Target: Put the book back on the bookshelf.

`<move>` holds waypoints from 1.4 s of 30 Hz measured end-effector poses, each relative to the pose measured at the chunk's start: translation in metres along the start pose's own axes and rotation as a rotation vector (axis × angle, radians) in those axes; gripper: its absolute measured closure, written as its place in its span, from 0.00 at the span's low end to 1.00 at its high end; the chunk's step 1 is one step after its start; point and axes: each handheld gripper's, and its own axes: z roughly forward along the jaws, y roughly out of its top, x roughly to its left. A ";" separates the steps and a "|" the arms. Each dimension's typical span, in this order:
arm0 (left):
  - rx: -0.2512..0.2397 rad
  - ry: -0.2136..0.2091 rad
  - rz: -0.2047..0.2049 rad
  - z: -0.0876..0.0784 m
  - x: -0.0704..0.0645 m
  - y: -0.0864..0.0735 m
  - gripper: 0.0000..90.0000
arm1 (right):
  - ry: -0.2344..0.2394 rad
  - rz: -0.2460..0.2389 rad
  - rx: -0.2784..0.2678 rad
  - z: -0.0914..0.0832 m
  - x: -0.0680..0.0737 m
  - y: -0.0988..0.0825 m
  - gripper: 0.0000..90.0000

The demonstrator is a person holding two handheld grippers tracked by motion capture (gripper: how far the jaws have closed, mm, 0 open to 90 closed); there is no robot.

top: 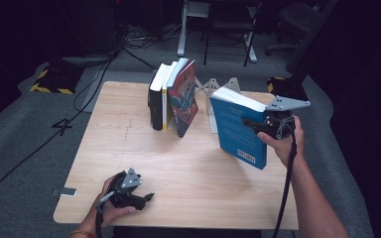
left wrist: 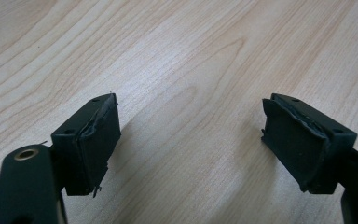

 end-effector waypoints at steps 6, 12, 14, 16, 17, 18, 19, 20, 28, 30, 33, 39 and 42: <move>-0.001 -0.003 0.003 0.000 0.000 0.000 0.22 | -0.033 0.026 -0.028 0.011 -0.008 0.010 0.69; 0.000 -0.004 0.001 0.000 0.000 0.000 0.22 | -0.056 0.051 -0.044 0.025 -0.018 0.020 0.69; 0.000 -0.004 0.001 0.000 0.000 0.000 0.22 | -0.066 0.062 -0.050 0.029 -0.022 0.023 0.69; 0.000 -0.004 0.001 0.000 0.000 0.000 0.22 | -0.076 0.076 -0.055 0.033 -0.026 0.027 0.69; 0.000 -0.004 0.001 0.000 0.000 0.000 0.22 | -0.085 0.078 -0.060 0.035 -0.028 0.028 0.69; 0.000 -0.004 0.001 0.000 0.000 0.000 0.22 | -0.090 0.080 -0.062 0.037 -0.029 0.030 0.69; 0.001 -0.006 0.004 0.000 0.000 0.000 0.22 | -0.098 0.088 -0.063 0.040 -0.031 0.032 0.69; 0.001 -0.006 0.004 0.000 0.000 0.000 0.22 | -0.103 0.089 -0.064 0.042 -0.034 0.034 0.69; -0.001 -0.008 0.005 0.000 0.000 0.000 0.22 | -0.141 0.124 -0.067 0.063 -0.046 0.042 0.68; -0.002 -0.008 0.007 0.000 0.000 0.000 0.22 | -0.150 0.134 -0.072 0.069 -0.048 0.042 0.68; -0.002 -0.010 0.007 0.000 0.000 0.000 0.22 | -0.149 0.145 -0.066 0.076 -0.050 0.042 0.68; -0.001 -0.012 0.010 0.000 0.000 -0.001 0.22 | -0.161 0.156 -0.068 0.092 -0.052 0.042 0.68; 0.000 -0.013 0.012 -0.001 0.000 -0.001 0.22 | -0.168 0.173 -0.076 0.097 -0.054 0.044 0.68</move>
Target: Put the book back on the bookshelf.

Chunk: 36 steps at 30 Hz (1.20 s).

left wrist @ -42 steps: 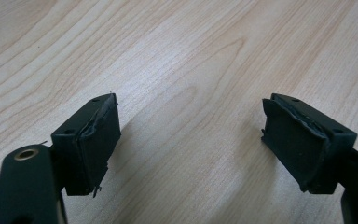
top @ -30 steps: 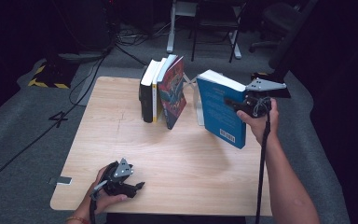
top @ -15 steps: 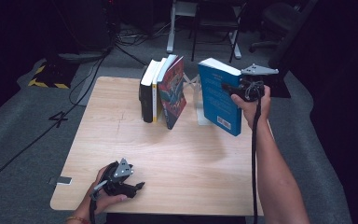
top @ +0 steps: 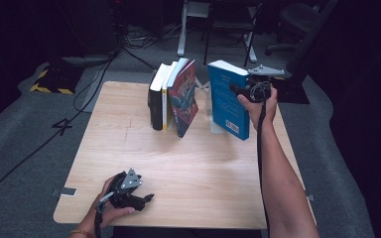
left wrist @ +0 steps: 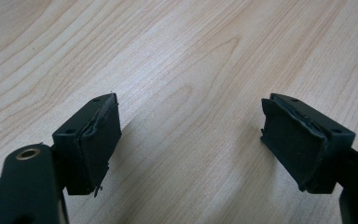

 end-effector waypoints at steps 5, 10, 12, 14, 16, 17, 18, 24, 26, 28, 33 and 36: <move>0.000 -0.001 0.002 0.000 0.000 0.000 0.22 | -0.018 0.015 -0.020 0.006 -0.002 -0.001 0.68; -0.001 -0.002 0.001 0.000 0.000 0.000 0.22 | -0.028 0.028 -0.018 0.015 -0.004 -0.004 0.68; -0.001 -0.002 0.001 0.000 0.000 0.000 0.22 | -0.033 0.038 -0.021 0.018 -0.005 -0.006 0.68; -0.002 -0.002 0.001 0.000 0.000 0.000 0.22 | -0.037 0.048 -0.031 0.020 -0.005 -0.008 0.68; -0.002 -0.002 0.001 0.000 0.000 0.000 0.22 | -0.041 0.053 -0.044 0.021 -0.005 -0.009 0.68; -0.001 -0.002 0.001 0.000 0.000 0.000 0.22 | -0.041 0.056 -0.049 0.022 -0.006 -0.009 0.68; -0.002 -0.002 0.001 0.000 0.000 0.000 0.22 | -0.042 0.058 -0.053 0.023 -0.006 -0.009 0.68; -0.002 -0.003 0.003 0.000 0.000 0.000 0.22 | -0.051 0.070 -0.077 0.024 -0.005 -0.012 0.68; -0.002 -0.003 0.003 0.000 0.000 0.000 0.22 | -0.048 0.073 -0.082 0.024 -0.004 -0.013 0.68; -0.003 -0.004 0.004 0.000 0.000 0.000 0.22 | -0.047 0.070 -0.088 0.023 -0.004 -0.013 0.68; -0.002 -0.003 0.005 0.000 0.000 0.000 0.22 | -0.043 0.071 -0.098 0.020 -0.003 -0.018 0.68; -0.001 -0.003 0.005 0.000 -0.001 0.000 0.22 | -0.040 0.072 -0.106 0.017 -0.003 -0.022 0.68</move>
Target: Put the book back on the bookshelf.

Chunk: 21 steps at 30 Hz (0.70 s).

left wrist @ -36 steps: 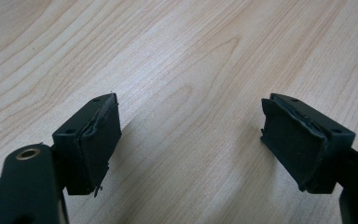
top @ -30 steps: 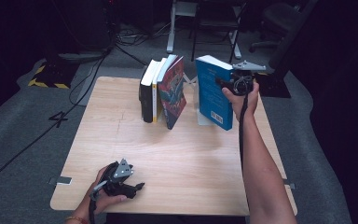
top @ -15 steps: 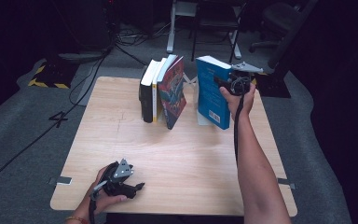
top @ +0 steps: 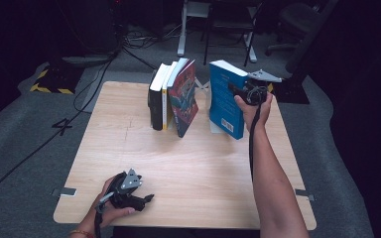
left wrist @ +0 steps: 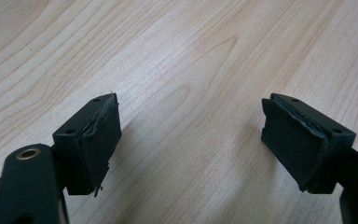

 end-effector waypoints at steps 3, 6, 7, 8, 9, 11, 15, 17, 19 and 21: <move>-0.001 0.001 -0.001 0.000 0.000 0.000 0.22 | 0.013 0.003 -0.003 -0.005 -0.001 -0.005 0.68; -0.001 0.002 -0.001 0.000 0.000 0.000 0.22 | 0.021 0.003 -0.006 -0.011 0.000 -0.012 0.68; -0.001 0.001 -0.001 0.000 0.000 0.000 0.22 | 0.022 0.002 -0.006 -0.013 -0.001 -0.014 0.68; -0.001 0.001 -0.001 0.000 0.000 0.000 0.22 | 0.026 0.004 -0.006 -0.015 -0.001 -0.016 0.68; -0.001 0.002 -0.001 0.000 0.000 0.000 0.22 | 0.028 0.003 -0.008 -0.016 -0.001 -0.017 0.68; -0.001 0.002 -0.001 0.000 0.000 0.000 0.21 | 0.025 0.010 -0.014 -0.020 -0.002 -0.021 0.68; -0.001 0.002 -0.001 0.000 0.000 0.000 0.22 | 0.010 0.022 -0.023 -0.026 -0.006 -0.026 0.68; -0.001 0.002 -0.001 0.000 0.000 0.000 0.21 | 0.002 0.035 -0.027 -0.030 -0.008 -0.029 0.68; -0.001 0.002 -0.001 0.000 0.000 0.000 0.21 | -0.009 0.031 -0.024 -0.034 -0.009 -0.031 0.68; -0.001 0.002 0.000 0.000 0.000 0.000 0.21 | -0.008 0.019 -0.019 -0.037 -0.008 -0.033 0.68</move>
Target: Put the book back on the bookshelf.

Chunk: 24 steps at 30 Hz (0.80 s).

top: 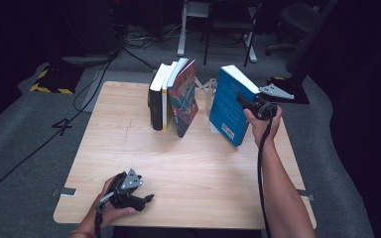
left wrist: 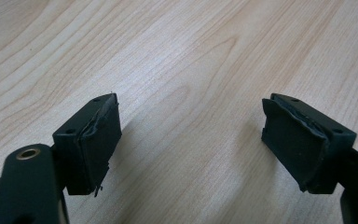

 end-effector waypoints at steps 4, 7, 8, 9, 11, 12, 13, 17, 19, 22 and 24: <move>0.000 0.000 0.000 0.000 0.000 0.000 0.21 | -0.001 -0.002 0.008 -0.006 0.001 -0.005 0.67; 0.001 -0.001 0.003 0.000 0.000 0.000 0.21 | 0.000 -0.003 0.007 -0.011 0.000 -0.010 0.67; 0.000 -0.002 0.002 0.000 0.000 0.000 0.21 | -0.001 -0.003 0.008 -0.012 0.000 -0.011 0.67; 0.000 -0.001 0.002 0.000 0.000 0.000 0.21 | -0.001 -0.005 0.009 -0.013 0.000 -0.012 0.67; 0.001 -0.002 0.002 0.000 0.000 0.000 0.21 | -0.003 -0.009 0.014 -0.016 0.001 -0.014 0.67; 0.000 -0.002 0.001 0.000 0.000 0.000 0.21 | -0.005 -0.016 0.012 -0.017 0.001 -0.015 0.67; 0.002 -0.002 0.002 0.000 0.000 0.000 0.21 | -0.012 -0.019 0.014 -0.018 0.003 -0.016 0.67; 0.002 0.000 0.002 0.000 0.000 0.000 0.21 | -0.020 -0.029 0.009 -0.023 0.005 -0.021 0.67; 0.002 0.000 0.002 0.000 0.000 0.000 0.21 | -0.025 -0.030 0.009 -0.023 0.006 -0.021 0.67; 0.001 0.000 0.003 0.000 0.000 0.000 0.21 | -0.029 -0.026 0.005 -0.022 0.006 -0.021 0.66; 0.002 0.000 0.005 0.000 0.000 0.000 0.22 | -0.027 -0.029 0.000 -0.022 0.006 -0.022 0.65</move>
